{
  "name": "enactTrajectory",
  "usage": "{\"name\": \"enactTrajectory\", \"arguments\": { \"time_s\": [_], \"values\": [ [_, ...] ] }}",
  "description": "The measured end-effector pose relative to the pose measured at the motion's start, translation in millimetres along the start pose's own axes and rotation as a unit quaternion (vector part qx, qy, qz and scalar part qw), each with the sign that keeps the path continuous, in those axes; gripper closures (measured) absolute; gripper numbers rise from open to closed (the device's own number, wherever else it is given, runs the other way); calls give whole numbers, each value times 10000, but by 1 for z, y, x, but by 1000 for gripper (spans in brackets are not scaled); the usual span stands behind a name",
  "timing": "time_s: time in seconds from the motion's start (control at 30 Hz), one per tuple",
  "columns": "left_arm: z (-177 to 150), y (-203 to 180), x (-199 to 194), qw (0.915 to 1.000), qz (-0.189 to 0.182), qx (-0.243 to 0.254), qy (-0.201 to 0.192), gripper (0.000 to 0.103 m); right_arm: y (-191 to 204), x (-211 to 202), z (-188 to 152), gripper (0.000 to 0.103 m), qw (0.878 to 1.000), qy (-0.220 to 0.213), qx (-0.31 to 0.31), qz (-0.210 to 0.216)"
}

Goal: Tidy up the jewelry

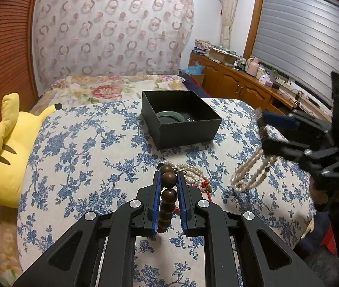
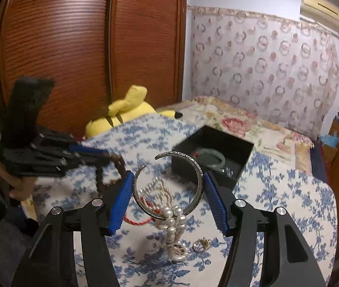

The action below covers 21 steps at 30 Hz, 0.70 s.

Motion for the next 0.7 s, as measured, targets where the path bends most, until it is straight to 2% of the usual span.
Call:
{"name": "enactTrajectory", "arguments": {
  "time_s": [0.17,0.37,0.47,0.7],
  "values": [
    [0,1,0,10000,5,7,6,91,-23,25,-28,41,9979,519,197,-329],
    [0,1,0,10000,-2,7,6,91,-52,32,-53,41,9922,878,408,-781],
    [0,0,1,10000,-5,25,17,91,-64,30,-61,41,9900,938,493,-926],
    [-1,-1,3,10000,-25,50,34,91,-61,32,-52,41,9917,810,513,-853]
  ]
}}
Point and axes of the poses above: each gripper's, at about its wrist camera, not at the fingertips, and x roughly the way its jaws point, y to its left, z to its top, the point moved 5 cm from there along x, roughly the way its jaws point, and after that the axes turned 10 degrees about x, right-handed, at the moved point
